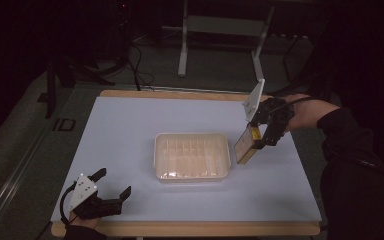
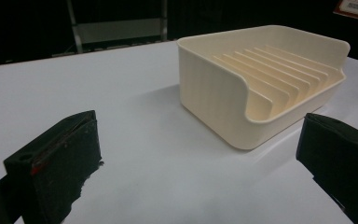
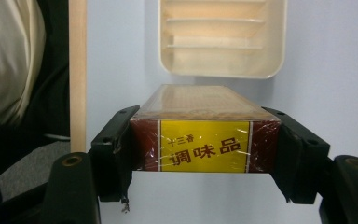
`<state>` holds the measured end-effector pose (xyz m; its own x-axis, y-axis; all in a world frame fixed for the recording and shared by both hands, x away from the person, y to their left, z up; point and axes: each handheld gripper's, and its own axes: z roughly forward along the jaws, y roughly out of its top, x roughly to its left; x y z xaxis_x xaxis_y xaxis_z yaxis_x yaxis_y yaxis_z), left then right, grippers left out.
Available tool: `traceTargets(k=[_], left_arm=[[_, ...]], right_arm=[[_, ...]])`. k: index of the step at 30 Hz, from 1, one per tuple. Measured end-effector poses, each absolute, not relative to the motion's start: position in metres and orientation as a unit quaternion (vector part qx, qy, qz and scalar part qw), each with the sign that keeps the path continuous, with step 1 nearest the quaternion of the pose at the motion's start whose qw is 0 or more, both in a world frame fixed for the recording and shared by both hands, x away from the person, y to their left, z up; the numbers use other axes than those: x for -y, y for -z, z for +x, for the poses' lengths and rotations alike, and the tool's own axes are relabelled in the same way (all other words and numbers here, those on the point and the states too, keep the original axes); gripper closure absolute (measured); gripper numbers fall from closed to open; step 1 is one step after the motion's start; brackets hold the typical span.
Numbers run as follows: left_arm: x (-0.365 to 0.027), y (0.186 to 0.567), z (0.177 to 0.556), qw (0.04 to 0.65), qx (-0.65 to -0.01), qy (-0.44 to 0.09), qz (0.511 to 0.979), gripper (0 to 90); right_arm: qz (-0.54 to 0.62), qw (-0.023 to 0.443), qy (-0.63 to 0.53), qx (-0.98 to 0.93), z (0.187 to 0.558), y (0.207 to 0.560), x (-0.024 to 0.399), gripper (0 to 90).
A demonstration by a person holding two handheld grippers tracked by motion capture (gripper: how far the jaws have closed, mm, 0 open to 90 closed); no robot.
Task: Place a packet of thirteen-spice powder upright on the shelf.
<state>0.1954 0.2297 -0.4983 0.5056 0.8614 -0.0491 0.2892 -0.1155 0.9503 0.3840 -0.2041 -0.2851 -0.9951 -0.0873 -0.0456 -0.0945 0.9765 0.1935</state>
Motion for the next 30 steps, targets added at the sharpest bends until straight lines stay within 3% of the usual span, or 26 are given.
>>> traceTargets(k=[30], left_arm=[[-0.228, 0.499, 0.194, 0.519, -0.4, -0.279, 0.702, 0.0]], right_arm=[[-0.064, 0.023, -0.179, -0.981, 0.385, 0.299, 0.146, 32.1]])
